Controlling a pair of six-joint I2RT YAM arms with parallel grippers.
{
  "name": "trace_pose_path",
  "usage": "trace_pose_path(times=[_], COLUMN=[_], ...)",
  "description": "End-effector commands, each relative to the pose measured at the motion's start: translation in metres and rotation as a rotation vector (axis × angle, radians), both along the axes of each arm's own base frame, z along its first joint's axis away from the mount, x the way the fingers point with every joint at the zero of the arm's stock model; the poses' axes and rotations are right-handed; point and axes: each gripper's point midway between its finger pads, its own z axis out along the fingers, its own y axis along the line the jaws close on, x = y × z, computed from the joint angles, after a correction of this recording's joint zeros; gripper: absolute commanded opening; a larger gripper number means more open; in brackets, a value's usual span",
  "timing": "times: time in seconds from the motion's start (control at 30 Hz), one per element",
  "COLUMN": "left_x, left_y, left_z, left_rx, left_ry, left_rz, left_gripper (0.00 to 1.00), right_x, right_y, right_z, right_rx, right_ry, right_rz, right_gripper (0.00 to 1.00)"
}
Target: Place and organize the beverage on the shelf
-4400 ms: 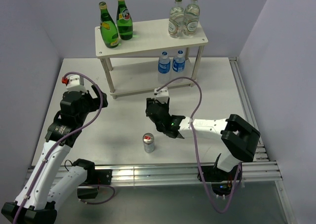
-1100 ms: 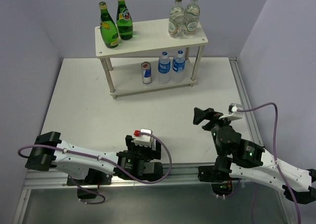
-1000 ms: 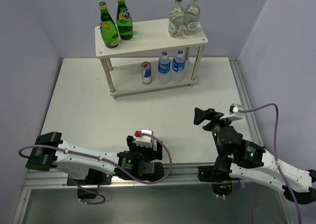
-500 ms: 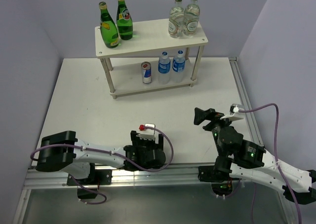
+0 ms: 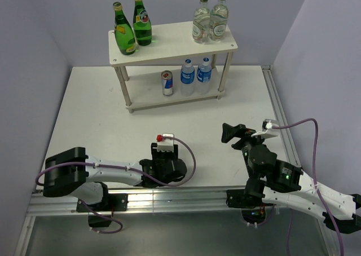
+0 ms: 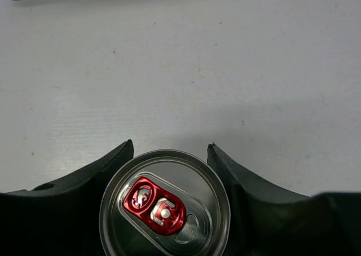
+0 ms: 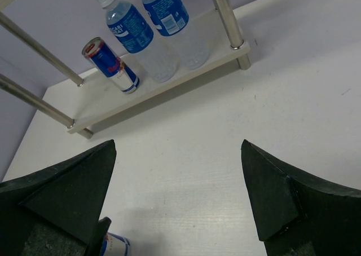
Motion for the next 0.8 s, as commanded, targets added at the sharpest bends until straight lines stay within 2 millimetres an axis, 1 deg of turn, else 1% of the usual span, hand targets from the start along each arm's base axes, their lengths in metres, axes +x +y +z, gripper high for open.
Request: trace_pose_path(times=[0.0,0.03,0.07,0.13,0.17,0.23,0.27,0.33,0.37,0.4,0.43,0.47,0.5,0.53,0.57,0.6,0.63,0.67,0.7,0.73,0.77], left_x=[0.021,0.025,0.036,0.053,0.070,0.087,0.104,0.121,0.137,0.147,0.166,0.177,0.188,0.205,0.215,0.223,0.236,0.245,0.252,0.264,0.271], left_y=[-0.004,-0.003,0.000,0.006,0.014,0.023,0.030,0.037,0.045,0.045,0.058,0.056,0.060,0.074,0.076,0.078,0.085,0.086,0.087,0.091,0.092], left_z=[0.044,0.050,0.065,0.085,0.105,0.126,0.139,0.154,0.157,0.171,0.167,0.177,0.181,0.178,0.189,0.193,0.189,0.202,0.203,0.196,0.203], left_rx=[-0.027,-0.022,-0.067,-0.070,-0.135,-0.134,-0.174,-0.171,-0.164,-0.182,-0.169,-0.191,-0.198,-0.184,-0.195,-0.184,-0.166,-0.174,-0.170,-0.155,-0.164], left_ry=[-0.068,-0.071,-0.084,-0.110,-0.148,-0.193,-0.226,-0.265,-0.275,-0.309,-0.312,-0.327,-0.344,-0.346,-0.366,-0.377,-0.379,-0.400,-0.402,-0.393,-0.408], left_rz=[0.031,0.026,0.041,0.046,0.087,0.090,0.116,0.116,0.129,0.130,0.166,0.145,0.155,0.188,0.189,0.183,0.202,0.208,0.212,0.220,0.226], left_gripper=[0.00,0.00,0.00,0.00,0.00,0.00,0.00,0.00,0.00,0.00,0.00,0.00,0.00,0.00,0.00,0.00,0.00,0.00,0.00,0.00,0.00], right_x=[0.002,0.002,0.002,0.002,0.002,0.002,0.002,0.002,0.002,0.002,0.002,0.002,0.002,0.002,0.002,0.002,0.001,0.001,0.001,0.002,0.001], right_y=[-0.001,-0.001,-0.001,-0.002,-0.002,-0.002,-0.001,-0.002,-0.002,-0.001,-0.002,-0.001,-0.001,0.000,0.000,0.000,0.000,0.001,0.001,0.001,0.003], right_z=[0.003,0.002,0.002,0.002,0.001,0.002,0.002,0.002,0.001,0.001,0.001,0.001,0.001,0.000,0.000,0.000,-0.001,-0.002,-0.001,-0.001,-0.001], right_rx=[0.014,0.011,0.010,0.014,0.013,0.019,0.019,0.021,0.018,0.018,0.018,0.018,0.018,0.016,0.019,0.019,0.018,0.018,0.018,0.021,0.021], right_ry=[-0.014,-0.013,-0.012,-0.013,-0.013,-0.018,-0.018,-0.018,-0.017,-0.017,-0.018,-0.017,-0.017,-0.015,-0.015,-0.014,-0.012,-0.012,-0.013,-0.015,-0.015], right_rz=[-0.025,-0.024,-0.028,-0.029,-0.028,-0.027,-0.026,-0.029,-0.029,-0.028,-0.027,-0.024,-0.023,-0.021,-0.020,-0.019,-0.017,-0.013,-0.011,-0.009,-0.005], right_gripper=[0.98,0.98,0.98,0.98,0.98,0.98,0.98,0.98,0.98,0.98,0.98,0.98,0.98,0.98,0.98,0.98,0.98,0.98,0.98,0.98,0.98])
